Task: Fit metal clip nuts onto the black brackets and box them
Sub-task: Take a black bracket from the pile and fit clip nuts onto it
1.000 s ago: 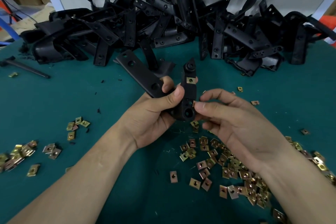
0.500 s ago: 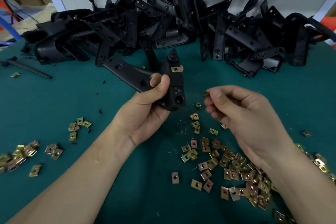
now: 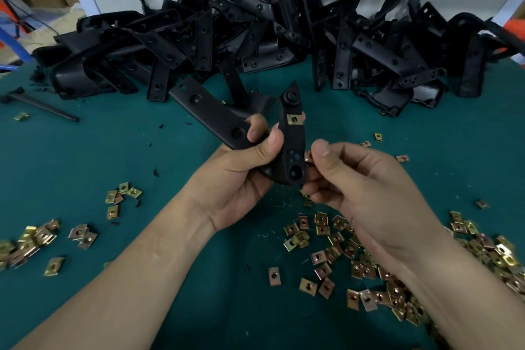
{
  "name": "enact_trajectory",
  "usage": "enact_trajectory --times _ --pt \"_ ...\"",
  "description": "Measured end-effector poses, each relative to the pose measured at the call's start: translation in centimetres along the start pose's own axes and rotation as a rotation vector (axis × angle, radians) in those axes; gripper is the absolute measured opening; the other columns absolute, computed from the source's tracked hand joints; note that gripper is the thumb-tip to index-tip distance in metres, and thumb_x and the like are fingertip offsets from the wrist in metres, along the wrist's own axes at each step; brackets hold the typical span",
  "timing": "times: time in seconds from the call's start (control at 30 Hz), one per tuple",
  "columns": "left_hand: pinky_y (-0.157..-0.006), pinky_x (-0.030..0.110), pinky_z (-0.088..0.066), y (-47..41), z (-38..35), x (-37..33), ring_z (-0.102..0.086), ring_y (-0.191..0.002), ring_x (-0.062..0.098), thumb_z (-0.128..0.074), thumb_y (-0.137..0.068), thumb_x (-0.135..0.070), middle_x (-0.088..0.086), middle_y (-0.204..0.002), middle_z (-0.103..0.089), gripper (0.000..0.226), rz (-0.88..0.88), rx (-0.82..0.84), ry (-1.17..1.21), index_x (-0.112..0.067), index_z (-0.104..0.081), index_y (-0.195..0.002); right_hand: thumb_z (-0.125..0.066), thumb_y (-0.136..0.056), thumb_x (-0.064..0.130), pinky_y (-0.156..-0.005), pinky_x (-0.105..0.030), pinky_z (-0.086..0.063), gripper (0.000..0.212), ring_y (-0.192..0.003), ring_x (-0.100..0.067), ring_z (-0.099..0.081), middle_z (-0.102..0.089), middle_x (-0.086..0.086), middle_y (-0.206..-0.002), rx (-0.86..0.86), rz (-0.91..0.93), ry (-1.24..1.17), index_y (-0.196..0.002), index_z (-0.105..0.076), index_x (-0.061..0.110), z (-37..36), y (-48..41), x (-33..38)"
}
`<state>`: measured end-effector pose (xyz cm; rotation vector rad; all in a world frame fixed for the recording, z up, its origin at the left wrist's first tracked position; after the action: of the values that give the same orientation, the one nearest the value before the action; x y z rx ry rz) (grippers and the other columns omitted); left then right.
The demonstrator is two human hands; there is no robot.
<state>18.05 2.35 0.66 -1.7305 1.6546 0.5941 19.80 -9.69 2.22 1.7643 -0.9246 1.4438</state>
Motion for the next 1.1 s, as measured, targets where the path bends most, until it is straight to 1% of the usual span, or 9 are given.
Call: enact_trajectory --times 0.13,0.27,0.43,0.57,0.7,0.73,0.83,0.97,1.1 --pt "-0.088 0.040 -0.057 0.0 0.2 0.0 -0.070 -0.090 0.022 -0.068 -0.086 -0.012 0.007 -0.110 -0.065 0.029 -0.007 -0.018 -0.038 -0.022 -0.042 -0.076 -0.067 -0.081 0.040 -0.060 -0.018 -0.053 0.027 -0.064 -0.011 -0.067 -0.071 0.000 -0.070 -0.038 0.068 0.182 -0.078 -0.074 0.014 0.4 0.0 0.6" --pt "-0.090 0.035 -0.056 0.1 0.0 0.3 -0.070 -0.093 0.018 -0.068 -0.086 -0.013 0.005 -0.109 -0.070 0.028 0.016 -0.003 -0.025 -0.022 -0.045 -0.074 -0.068 -0.079 0.043 -0.060 -0.018 -0.053 0.029 -0.063 -0.009 -0.065 -0.070 0.001 -0.069 -0.035 0.066 0.189 -0.075 -0.073 0.015 0.3 0.0 0.5" --pt "-0.086 0.034 -0.057 0.1 0.1 0.3 -0.070 -0.089 0.019 -0.071 -0.082 -0.015 0.006 -0.107 -0.068 0.027 0.023 -0.029 -0.018 -0.022 -0.047 -0.072 -0.072 -0.072 0.047 -0.058 -0.017 -0.047 0.025 -0.064 -0.007 -0.059 -0.064 0.003 -0.068 0.018 -0.037 0.105 -0.066 -0.072 0.023 0.0 0.2 -0.2" --pt "-0.080 0.027 -0.057 0.1 -0.4 0.7 -0.068 -0.086 0.015 -0.070 -0.081 -0.014 0.006 -0.101 -0.064 0.027 0.045 -0.005 -0.020 -0.021 -0.045 -0.073 -0.077 -0.069 0.044 -0.055 -0.018 -0.039 0.025 -0.061 -0.007 -0.043 -0.050 0.002 -0.071 0.111 -0.175 -0.032 -0.063 -0.069 0.021 -0.8 0.5 -1.4" --pt "-0.087 0.032 -0.048 0.3 -1.1 1.3 -0.062 -0.094 0.017 -0.072 -0.084 -0.014 0.007 -0.106 -0.057 0.033 0.088 0.068 -0.024 -0.021 -0.040 -0.077 -0.077 -0.071 0.037 -0.054 -0.022 -0.027 0.021 -0.059 -0.008 -0.037 -0.048 0.007 -0.067 0.236 -0.287 -0.149 -0.064 -0.069 0.019 -1.6 0.8 -2.2" --pt "-0.089 0.033 -0.049 0.3 -1.4 1.4 -0.063 -0.097 0.017 -0.073 -0.085 -0.015 0.008 -0.111 -0.060 0.035 0.100 0.099 -0.012 -0.021 -0.039 -0.079 -0.077 -0.071 0.037 -0.055 -0.022 -0.026 0.021 -0.060 -0.008 -0.036 -0.048 0.006 -0.068 0.261 -0.296 -0.158 -0.065 -0.069 0.018 -1.9 0.9 -2.2" --pt "-0.089 0.032 -0.056 0.5 -1.9 1.3 -0.069 -0.102 0.016 -0.072 -0.088 -0.015 0.005 -0.118 -0.070 0.033 0.119 0.156 0.039 -0.019 -0.040 -0.082 -0.076 -0.070 0.038 -0.054 -0.018 -0.035 0.021 -0.061 -0.007 -0.042 -0.053 0.005 -0.071 0.301 -0.285 -0.148 -0.069 -0.073 0.018 -2.3 0.9 -2.0" --pt "-0.085 0.030 -0.056 0.2 -0.6 1.1 -0.067 -0.096 0.019 -0.086 -0.077 -0.021 0.004 -0.107 -0.067 0.047 0.106 0.031 0.061 -0.017 -0.043 -0.094 -0.075 -0.069 0.027 -0.061 -0.016 -0.048 0.035 -0.068 -0.005 -0.055 -0.065 -0.001 -0.083 0.235 -0.254 -0.139 -0.097 -0.079 0.007 -1.2 0.3 -1.5" --pt "-0.085 0.032 -0.059 0.6 -1.8 1.6 -0.070 -0.108 0.022 -0.078 -0.084 -0.016 0.006 -0.118 -0.073 0.043 0.150 0.108 0.100 -0.019 -0.036 -0.092 -0.078 -0.064 0.023 -0.057 -0.018 -0.046 0.014 -0.066 -0.007 -0.053 -0.064 -0.001 -0.078 0.263 -0.274 -0.155 -0.076 -0.080 0.014 -1.4 0.5 -1.7"
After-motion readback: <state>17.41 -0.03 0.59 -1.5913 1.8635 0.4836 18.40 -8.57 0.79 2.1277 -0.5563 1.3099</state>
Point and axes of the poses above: each hand's wrist, its own y-axis away from the middle knuckle, its own z-axis out of the back of the hand, x = y × z, the point moved 10 cm from there along -y, towards the middle knuckle
